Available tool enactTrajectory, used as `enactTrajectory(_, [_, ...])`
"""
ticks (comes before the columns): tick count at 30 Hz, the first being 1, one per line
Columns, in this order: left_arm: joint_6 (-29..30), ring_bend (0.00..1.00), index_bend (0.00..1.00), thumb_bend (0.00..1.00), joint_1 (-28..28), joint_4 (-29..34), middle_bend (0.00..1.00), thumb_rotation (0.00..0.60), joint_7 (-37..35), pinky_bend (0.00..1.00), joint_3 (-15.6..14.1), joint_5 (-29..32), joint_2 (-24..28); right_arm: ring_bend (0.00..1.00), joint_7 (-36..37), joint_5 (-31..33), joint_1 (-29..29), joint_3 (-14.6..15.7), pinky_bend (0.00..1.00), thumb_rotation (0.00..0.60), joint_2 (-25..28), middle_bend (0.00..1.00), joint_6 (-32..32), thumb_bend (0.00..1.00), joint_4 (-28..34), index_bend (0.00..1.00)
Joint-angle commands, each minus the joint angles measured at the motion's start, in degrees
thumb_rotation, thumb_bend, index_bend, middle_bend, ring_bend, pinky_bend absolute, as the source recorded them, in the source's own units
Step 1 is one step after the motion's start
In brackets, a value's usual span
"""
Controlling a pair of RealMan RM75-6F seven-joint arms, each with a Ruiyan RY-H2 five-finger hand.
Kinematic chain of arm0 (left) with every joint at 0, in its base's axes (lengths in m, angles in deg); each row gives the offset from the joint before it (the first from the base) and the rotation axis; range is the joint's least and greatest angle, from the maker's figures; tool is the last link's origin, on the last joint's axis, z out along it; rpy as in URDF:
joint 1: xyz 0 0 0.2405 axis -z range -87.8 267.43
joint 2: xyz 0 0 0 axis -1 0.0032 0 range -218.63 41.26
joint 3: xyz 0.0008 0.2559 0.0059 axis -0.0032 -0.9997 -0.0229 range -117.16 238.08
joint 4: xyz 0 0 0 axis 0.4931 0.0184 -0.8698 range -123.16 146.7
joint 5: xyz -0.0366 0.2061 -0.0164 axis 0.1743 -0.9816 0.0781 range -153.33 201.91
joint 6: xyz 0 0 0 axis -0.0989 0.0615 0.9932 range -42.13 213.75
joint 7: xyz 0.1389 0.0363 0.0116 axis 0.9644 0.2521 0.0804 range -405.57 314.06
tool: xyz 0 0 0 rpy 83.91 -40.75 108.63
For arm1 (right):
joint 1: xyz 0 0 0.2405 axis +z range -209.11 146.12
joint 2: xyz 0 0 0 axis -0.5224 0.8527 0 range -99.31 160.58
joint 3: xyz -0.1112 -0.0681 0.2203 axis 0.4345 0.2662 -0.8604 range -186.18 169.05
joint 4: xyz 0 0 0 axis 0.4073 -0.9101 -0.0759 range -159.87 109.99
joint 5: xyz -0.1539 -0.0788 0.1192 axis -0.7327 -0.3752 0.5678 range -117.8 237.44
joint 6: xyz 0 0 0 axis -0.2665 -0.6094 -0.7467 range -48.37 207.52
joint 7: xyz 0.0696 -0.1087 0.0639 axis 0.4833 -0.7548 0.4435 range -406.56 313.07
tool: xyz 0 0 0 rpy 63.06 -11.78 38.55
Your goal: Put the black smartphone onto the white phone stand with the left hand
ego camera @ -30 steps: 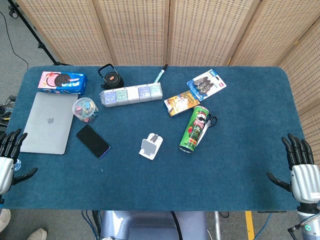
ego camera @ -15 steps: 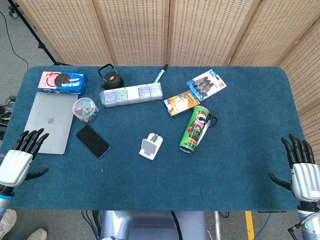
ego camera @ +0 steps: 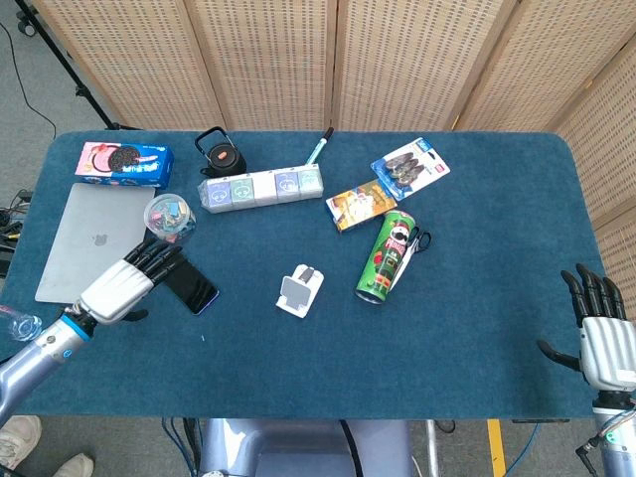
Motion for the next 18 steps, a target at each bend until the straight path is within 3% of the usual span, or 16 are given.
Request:
enactTrajectory(1, [-1.6, 0.0, 0.0, 0.0, 1.7, -3.1, 0.0, 0.6, -1.3, 0.0, -0.7, 0.9, -2.4, 0.0, -1.0, 1.3, 0.5, -0.3, 0.0, 0.6, -0.2, 0.0, 1.1, 0.0, -0.3, 0.0])
enactTrajectory(11, [-3.2, 0.0, 0.0, 0.0, 4.3, -13.7, 0.0, 0.6, -8.9, 0.0, -4.0, 0.9, -9.8, 0.0, -1.6, 3.1, 0.9, -0.7, 0.0, 0.6, 0.0, 0.0, 2.6, 0.0, 0.0, 0.0])
enactTrajectory(18, [-4.3, 0.0, 0.0, 0.0, 6.2, -15.5, 0.0, 0.6, -10.4, 0.0, -4.9, 1.4, -11.8, 0.0, -2.1, 3.7, 1.2, -0.7, 0.0, 0.6, 0.1, 0.0, 3.6, 0.0, 0.1, 0.0])
